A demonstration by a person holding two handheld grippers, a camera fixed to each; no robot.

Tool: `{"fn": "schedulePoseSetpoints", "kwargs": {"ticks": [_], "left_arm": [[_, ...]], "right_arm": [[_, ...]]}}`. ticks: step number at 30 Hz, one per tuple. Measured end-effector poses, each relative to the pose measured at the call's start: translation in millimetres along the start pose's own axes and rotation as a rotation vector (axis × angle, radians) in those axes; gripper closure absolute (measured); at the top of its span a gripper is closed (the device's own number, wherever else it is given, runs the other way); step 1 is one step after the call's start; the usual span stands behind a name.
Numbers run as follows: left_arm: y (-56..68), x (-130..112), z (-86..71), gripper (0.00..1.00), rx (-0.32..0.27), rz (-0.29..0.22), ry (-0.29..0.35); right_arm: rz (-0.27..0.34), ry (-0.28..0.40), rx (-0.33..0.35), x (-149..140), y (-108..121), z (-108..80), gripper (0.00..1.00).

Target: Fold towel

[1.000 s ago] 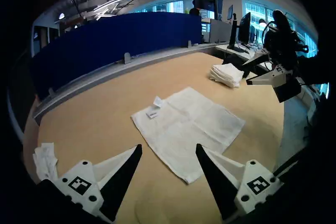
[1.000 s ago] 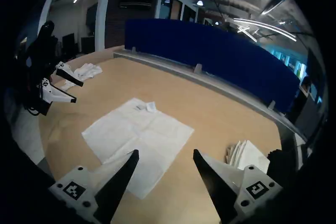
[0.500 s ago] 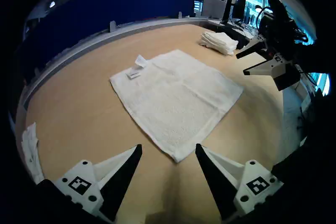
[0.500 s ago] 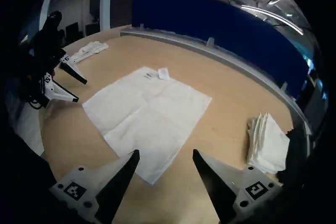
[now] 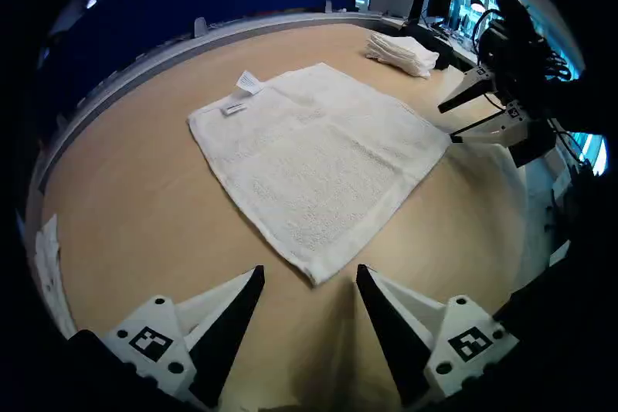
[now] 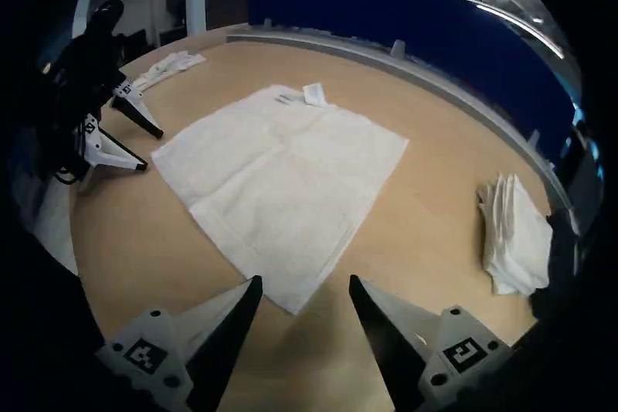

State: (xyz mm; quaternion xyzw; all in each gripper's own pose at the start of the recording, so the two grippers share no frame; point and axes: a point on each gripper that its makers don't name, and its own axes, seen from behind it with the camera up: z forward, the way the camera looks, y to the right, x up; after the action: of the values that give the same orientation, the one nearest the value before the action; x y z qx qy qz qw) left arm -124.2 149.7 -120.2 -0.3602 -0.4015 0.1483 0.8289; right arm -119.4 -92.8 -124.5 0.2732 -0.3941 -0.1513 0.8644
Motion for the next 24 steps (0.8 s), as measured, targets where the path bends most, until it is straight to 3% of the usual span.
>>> {"fn": "schedulePoseSetpoints", "kwargs": {"ticks": [6,11,16,21,24], "left_arm": [[0.4,-2.3,0.2,0.20,0.016,0.000,-0.003],[0.9,-1.9,1.0,0.35,0.028,-0.005,-0.005],[0.1,-1.3,4.4,0.46,0.043,-0.011,-0.009],[1.4,-1.5,5.8,0.46,0.049,-0.001,-0.016],[2.0,-1.8,5.6,0.49,0.055,0.016,-0.019]], "right_arm": [[0.005,-0.015,0.010,-11.2,-6.3,3.9,0.30],[0.008,-0.013,-0.002,-14.5,-6.5,4.1,0.48],[0.016,-0.017,0.005,-17.2,-8.8,4.4,0.55],[0.023,-0.018,0.009,-16.2,-10.6,5.2,0.57],[0.033,-0.024,0.020,-16.9,-12.3,5.0,0.63]]}}
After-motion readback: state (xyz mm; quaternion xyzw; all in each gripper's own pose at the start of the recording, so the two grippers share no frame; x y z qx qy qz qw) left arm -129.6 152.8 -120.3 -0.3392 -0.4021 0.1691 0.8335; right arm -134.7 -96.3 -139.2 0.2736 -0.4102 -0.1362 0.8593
